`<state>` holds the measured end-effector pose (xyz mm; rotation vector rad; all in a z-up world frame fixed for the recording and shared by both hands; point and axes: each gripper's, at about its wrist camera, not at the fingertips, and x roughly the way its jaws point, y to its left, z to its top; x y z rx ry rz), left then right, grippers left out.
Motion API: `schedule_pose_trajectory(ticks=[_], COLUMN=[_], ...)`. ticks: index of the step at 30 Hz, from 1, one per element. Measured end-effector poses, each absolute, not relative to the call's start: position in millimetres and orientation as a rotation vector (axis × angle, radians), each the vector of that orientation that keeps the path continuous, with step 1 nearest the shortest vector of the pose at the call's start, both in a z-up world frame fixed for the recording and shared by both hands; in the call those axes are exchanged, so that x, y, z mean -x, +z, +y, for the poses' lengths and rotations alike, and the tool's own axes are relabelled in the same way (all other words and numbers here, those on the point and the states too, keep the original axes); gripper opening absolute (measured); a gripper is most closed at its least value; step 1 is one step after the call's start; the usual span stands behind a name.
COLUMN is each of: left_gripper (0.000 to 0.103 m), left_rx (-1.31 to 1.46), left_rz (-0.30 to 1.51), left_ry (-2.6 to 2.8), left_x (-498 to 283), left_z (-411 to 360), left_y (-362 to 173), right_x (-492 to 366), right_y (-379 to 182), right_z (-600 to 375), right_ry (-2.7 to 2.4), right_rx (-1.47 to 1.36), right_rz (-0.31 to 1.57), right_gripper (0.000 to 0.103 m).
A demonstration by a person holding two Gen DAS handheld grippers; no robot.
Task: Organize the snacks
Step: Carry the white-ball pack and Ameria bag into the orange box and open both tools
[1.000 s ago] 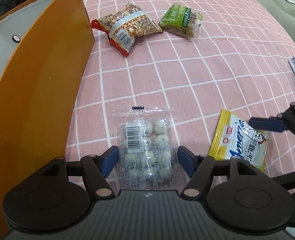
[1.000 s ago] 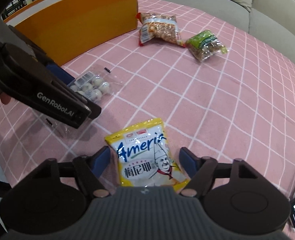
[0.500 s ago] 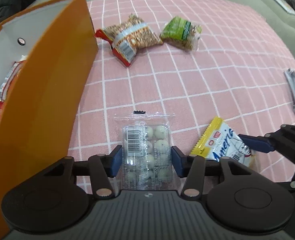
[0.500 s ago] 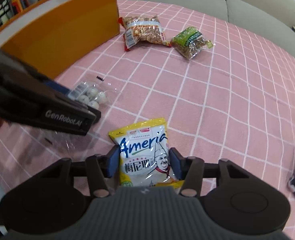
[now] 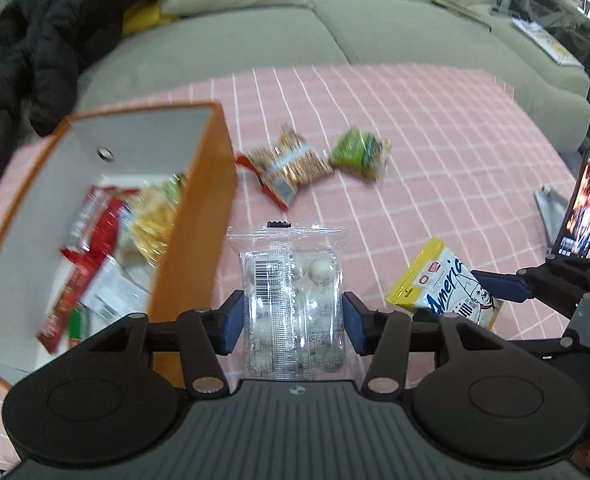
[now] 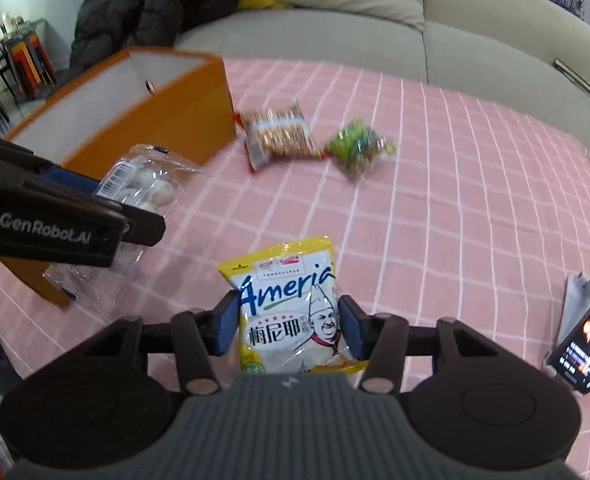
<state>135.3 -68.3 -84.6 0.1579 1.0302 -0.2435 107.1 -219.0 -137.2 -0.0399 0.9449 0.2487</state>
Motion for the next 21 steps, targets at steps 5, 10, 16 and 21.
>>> schedule_pose_trajectory(ticks=[5, 10, 16, 21], left_gripper=[0.058, 0.058, 0.058, 0.058], left_rx=[-0.117, -0.063, -0.069, -0.112], left_rz=[0.972, 0.962, 0.951, 0.981], left_ry=[-0.250, -0.272, -0.208, -0.149], left_x=[-133.0, -139.7, -153.3, -166.5], left_z=[-40.7, 3.7, 60.3, 98.3], left_y=[-52.1, -23.7, -0.1, -0.4], right_x=[-108.4, -117.2, -141.4, -161.3], right_y=[-102.4, -67.8, -34.2, -24.6], right_z=[-200.4, -170.5, -122.4, -66.1], right_ry=[0.287, 0.374, 0.517, 0.625], right_rx=[0.043, 0.065, 0.079, 0.181], right_rz=[0.878, 0.828, 0.809, 0.809], right_gripper=[0.050, 0.050, 0.050, 0.050])
